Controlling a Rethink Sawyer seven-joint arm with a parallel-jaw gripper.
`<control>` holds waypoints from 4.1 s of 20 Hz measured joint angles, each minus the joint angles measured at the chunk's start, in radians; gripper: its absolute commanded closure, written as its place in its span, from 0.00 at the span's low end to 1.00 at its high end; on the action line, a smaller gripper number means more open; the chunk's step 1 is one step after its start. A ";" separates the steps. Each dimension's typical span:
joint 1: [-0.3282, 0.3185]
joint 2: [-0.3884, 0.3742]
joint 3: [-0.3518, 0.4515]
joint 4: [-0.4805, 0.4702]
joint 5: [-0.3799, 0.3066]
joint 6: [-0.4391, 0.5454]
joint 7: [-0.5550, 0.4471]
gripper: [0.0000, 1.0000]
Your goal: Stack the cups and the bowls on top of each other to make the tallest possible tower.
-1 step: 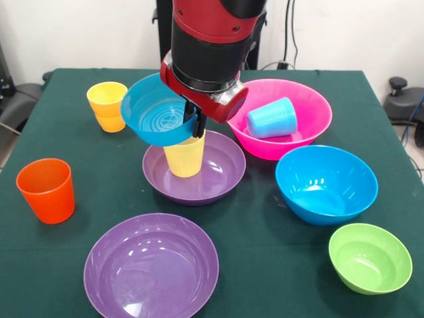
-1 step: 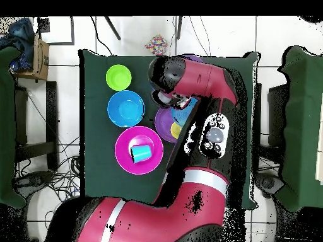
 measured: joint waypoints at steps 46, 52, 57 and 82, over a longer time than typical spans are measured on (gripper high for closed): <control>0.018 0.001 0.000 0.000 0.001 0.000 0.000 0.00; 0.018 0.001 0.000 0.000 0.002 0.000 0.000 0.00; 0.018 0.001 0.000 0.000 0.002 0.000 0.000 0.00; 0.018 0.070 -0.001 -0.023 0.002 0.000 0.000 0.00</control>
